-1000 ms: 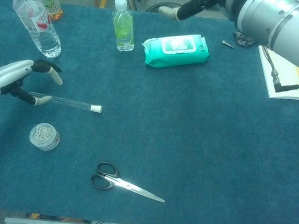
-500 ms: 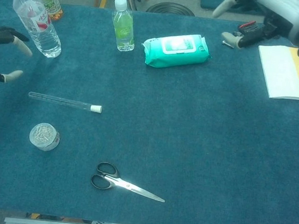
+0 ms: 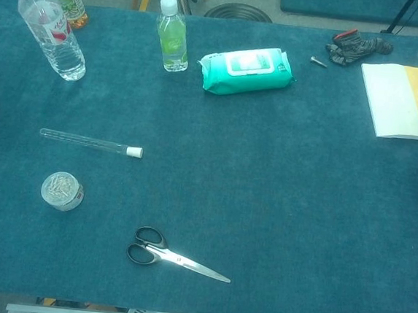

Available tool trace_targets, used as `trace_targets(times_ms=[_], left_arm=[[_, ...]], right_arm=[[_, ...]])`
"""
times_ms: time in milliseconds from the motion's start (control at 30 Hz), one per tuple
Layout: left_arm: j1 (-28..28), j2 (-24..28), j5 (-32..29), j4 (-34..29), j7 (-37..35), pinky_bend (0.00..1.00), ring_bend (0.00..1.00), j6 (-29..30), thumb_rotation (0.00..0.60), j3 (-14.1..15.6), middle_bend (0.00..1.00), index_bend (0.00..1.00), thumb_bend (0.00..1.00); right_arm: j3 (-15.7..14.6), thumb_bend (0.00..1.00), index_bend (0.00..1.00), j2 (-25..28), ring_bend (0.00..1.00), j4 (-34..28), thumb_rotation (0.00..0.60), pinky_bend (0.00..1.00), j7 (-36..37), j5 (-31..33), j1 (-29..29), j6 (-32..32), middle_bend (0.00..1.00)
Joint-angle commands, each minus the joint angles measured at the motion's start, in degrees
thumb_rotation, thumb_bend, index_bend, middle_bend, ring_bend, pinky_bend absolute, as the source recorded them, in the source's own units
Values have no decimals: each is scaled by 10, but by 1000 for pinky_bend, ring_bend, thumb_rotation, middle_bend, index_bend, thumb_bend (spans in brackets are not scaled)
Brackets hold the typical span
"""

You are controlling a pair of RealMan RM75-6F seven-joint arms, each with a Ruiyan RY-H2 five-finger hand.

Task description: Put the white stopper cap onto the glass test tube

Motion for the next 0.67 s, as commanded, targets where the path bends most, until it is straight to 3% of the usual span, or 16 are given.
trace_targets(times_ms=[33, 367, 500, 533, 567, 667], left_arm=[[17, 11, -8, -11, 18, 103, 0, 15, 600, 3, 177, 352, 326], [53, 33, 3, -53, 50, 103, 0, 57, 600, 12, 176, 359, 326], [61, 32, 0, -57, 54, 103, 0, 68, 600, 7, 176, 360, 327], [89, 25, 14, -47, 50, 103, 0, 91, 600, 31, 176, 361, 327], [93, 21, 20, -41, 48, 103, 0, 100, 600, 33, 176, 361, 327], [89, 21, 18, -39, 50, 103, 0, 97, 600, 23, 176, 361, 327]], right_arm=[[-23, 344, 339, -5, 114, 33, 600, 93, 14, -35, -54, 54, 239], [-41, 344, 339, -8, 113, 77, 600, 93, 48, -65, -150, 130, 239], [-36, 343, 339, -7, 113, 80, 600, 93, 53, -68, -164, 131, 239], [-33, 344, 339, -7, 113, 82, 600, 93, 55, -68, -166, 129, 239], [-30, 344, 339, -7, 114, 83, 600, 93, 56, -67, -167, 125, 239], [-22, 345, 339, -9, 113, 84, 600, 93, 63, -67, -169, 117, 239]])
